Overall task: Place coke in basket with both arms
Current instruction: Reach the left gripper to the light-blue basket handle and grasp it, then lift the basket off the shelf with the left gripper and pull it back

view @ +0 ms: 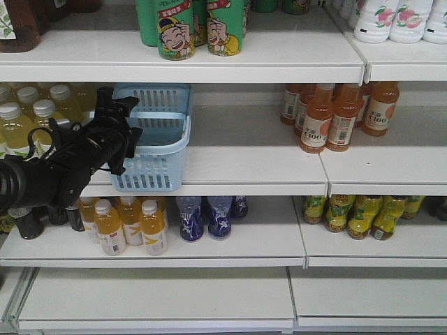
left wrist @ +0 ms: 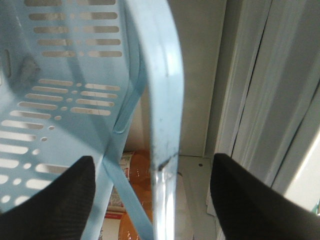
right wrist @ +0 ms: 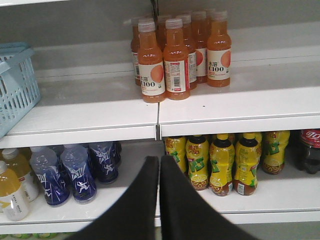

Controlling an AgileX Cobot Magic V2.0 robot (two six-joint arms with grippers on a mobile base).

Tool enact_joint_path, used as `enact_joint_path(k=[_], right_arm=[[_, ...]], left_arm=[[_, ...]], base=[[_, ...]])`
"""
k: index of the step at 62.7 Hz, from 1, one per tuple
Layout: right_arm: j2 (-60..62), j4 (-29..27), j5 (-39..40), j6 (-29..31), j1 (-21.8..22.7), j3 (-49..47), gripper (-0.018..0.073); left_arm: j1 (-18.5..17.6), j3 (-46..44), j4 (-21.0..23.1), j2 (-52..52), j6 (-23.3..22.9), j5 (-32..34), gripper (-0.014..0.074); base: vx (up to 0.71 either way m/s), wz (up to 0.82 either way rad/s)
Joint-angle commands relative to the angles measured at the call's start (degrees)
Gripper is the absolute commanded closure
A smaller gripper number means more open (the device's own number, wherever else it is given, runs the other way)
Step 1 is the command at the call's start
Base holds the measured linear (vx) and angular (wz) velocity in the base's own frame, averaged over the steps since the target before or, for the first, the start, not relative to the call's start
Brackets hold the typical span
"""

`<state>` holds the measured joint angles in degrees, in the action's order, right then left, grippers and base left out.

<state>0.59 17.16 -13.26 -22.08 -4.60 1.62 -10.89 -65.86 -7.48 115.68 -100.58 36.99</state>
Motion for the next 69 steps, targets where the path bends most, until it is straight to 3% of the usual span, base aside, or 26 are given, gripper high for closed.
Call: enact_joint_path(k=[1, 21, 36, 42, 48, 54, 60, 69], right_arm=[[1.03, 0.79, 4.02, 0.34, -0.06, 0.59, 0.0564], [1.03, 0.79, 4.02, 0.34, -0.06, 0.59, 0.0564], [1.03, 0.79, 4.02, 0.34, -0.06, 0.59, 0.0564], [1.03, 0.79, 4.02, 0.34, -0.06, 0.59, 0.0564], [1.03, 0.79, 4.02, 0.34, -0.06, 0.59, 0.0564], [1.03, 0.79, 4.02, 0.34, -0.06, 0.59, 0.0564], [1.03, 0.79, 4.02, 0.34, -0.06, 0.59, 0.0564], [1.03, 0.79, 4.07, 0.34, -0.06, 0.59, 0.0564]], left_arm=[[0.10, -2.81, 0.98, -2.31, -0.43, 5.82, 0.0118], [0.10, -3.76, 1.49, -1.20, -0.27, 6.25, 0.0191], [0.10, -3.76, 0.83, -1.20, 1.08, 6.36, 0.0428], [0.10, -3.76, -2.27, -1.20, 1.08, 7.47, 0.0528], [0.10, -3.76, -8.19, -1.20, 1.01, 9.66, 0.0602], [0.10, -3.76, -15.02, -1.20, -0.09, 13.43, 0.0605], [0.10, -3.76, -23.14, -1.27, -3.61, 17.00, 0.0604], [0.10, -3.76, -38.46, -1.34, -13.14, 20.24, 0.0604]], base=[[0.00, 0.00], [0.00, 0.00], [0.00, 0.00], [0.00, 0.00], [0.00, 0.00], [0.00, 0.00], [0.00, 0.00], [0.00, 0.00]])
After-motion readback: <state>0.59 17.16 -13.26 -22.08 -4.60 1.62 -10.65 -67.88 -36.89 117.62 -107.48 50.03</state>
